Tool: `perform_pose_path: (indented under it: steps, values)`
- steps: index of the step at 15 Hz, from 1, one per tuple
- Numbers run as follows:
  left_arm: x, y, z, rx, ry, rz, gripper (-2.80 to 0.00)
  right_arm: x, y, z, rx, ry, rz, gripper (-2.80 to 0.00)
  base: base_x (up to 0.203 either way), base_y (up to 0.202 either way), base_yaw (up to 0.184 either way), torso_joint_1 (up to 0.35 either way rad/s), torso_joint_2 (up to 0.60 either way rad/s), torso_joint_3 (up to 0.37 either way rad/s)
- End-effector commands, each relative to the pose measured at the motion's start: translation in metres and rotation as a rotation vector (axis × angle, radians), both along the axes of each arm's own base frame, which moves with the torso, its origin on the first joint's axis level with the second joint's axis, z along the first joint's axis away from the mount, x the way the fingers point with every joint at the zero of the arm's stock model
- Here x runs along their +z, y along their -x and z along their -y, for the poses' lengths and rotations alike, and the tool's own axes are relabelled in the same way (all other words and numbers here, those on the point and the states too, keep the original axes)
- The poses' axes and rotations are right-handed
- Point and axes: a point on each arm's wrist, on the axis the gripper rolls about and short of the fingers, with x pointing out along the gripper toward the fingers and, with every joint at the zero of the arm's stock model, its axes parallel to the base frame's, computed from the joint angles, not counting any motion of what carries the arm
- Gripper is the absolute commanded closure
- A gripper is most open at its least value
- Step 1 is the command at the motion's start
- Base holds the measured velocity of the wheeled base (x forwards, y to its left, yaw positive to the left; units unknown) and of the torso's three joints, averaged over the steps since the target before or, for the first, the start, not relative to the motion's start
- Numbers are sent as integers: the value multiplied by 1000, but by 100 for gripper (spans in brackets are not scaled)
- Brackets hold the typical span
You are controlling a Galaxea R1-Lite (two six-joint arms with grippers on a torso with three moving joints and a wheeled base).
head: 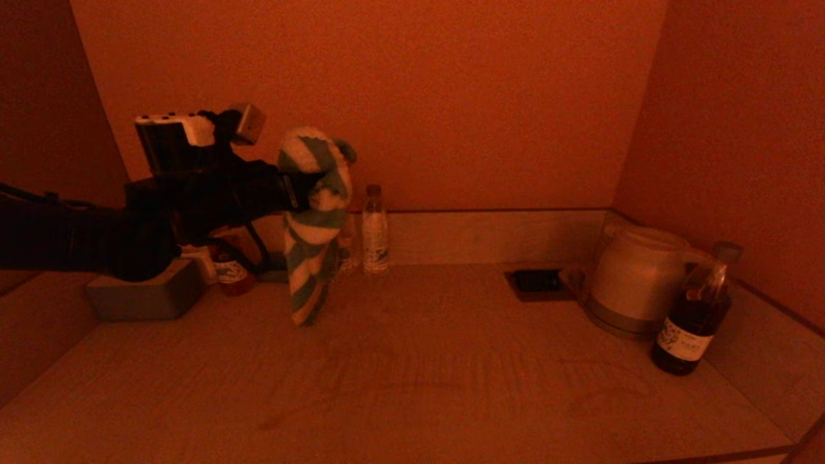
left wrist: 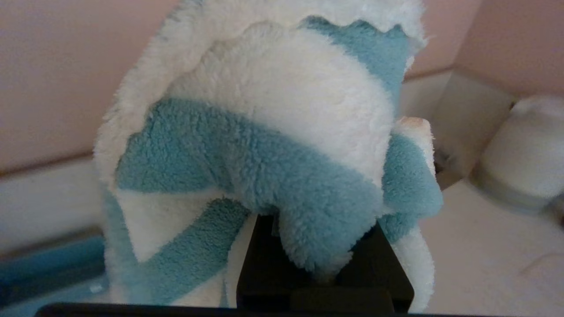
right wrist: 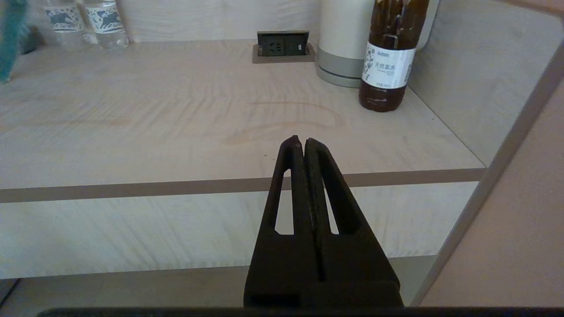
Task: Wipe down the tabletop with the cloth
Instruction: Sweep the stains on the table
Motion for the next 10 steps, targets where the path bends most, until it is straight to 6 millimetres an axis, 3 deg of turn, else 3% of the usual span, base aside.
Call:
perform_pose_path:
  steps: [1, 2, 5, 7, 10]
  values:
    - [-30, -18, 6, 1, -19, -61, 0, 0, 0, 0, 0, 0, -1, 0, 0, 0, 0, 0, 0, 0]
    - [-46, -25, 9, 2, -29, -94, 0, 0, 0, 0, 0, 0, -1, 0, 0, 0, 0, 0, 0, 0]
    - [-59, -30, 11, 1, -37, -121, 0, 0, 0, 0, 0, 0, 0, 0, 0, 0, 0, 0, 0, 0]
    - [-99, -41, 15, 12, -70, -209, 0, 0, 0, 0, 0, 0, 0, 0, 0, 0, 0, 0, 0, 0]
    - [-130, -41, 18, 95, -122, -290, 0, 0, 0, 0, 0, 0, 0, 0, 0, 0, 0, 0, 0, 0]
